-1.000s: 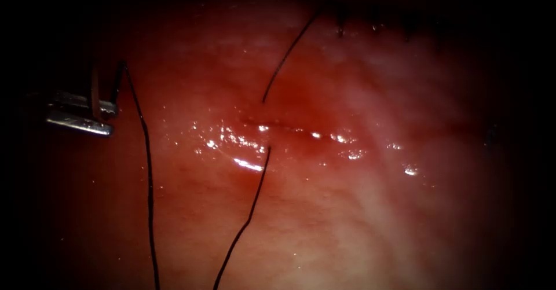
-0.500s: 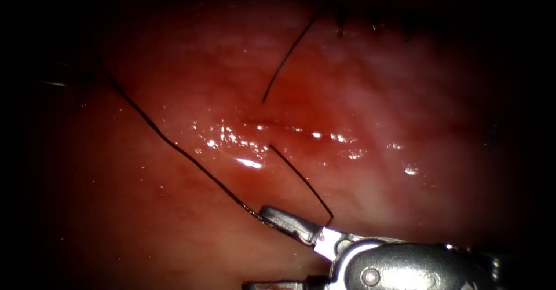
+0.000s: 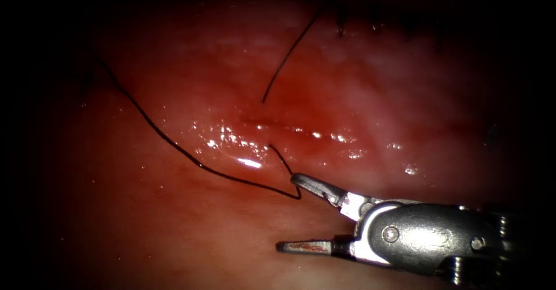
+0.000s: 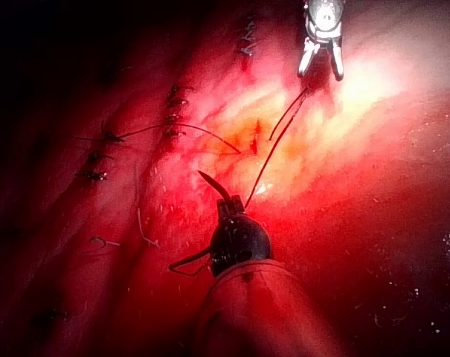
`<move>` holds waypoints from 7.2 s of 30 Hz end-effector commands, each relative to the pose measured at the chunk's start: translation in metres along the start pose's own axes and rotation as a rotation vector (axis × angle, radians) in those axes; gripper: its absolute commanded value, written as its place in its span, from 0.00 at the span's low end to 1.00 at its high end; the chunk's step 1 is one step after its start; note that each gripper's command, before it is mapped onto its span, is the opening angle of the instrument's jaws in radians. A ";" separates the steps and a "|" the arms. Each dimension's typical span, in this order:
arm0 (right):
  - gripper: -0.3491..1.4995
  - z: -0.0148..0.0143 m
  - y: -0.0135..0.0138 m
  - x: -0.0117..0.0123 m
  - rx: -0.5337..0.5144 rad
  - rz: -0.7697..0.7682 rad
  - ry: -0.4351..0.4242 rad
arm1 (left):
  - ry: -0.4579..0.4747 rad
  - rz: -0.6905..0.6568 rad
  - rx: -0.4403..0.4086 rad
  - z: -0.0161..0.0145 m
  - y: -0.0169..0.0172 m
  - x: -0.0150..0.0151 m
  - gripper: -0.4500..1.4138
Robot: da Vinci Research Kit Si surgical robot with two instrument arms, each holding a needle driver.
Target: Wound Closure
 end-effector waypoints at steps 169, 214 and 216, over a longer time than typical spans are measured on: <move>0.00 0.0024 0.0007 -0.0057 -0.074 0.122 -0.111 | 0.158 -0.072 -0.268 0.0074 0.0056 -0.0002 0.00; 0.92 -0.0025 0.0013 0.0006 -0.081 0.041 -0.112 | 0.158 -0.071 -0.272 0.0078 0.0060 -0.0001 0.00; 0.95 -0.0025 0.0027 0.0000 -0.099 0.044 -0.089 | 0.158 -0.071 -0.273 0.0077 0.0060 -0.0001 0.00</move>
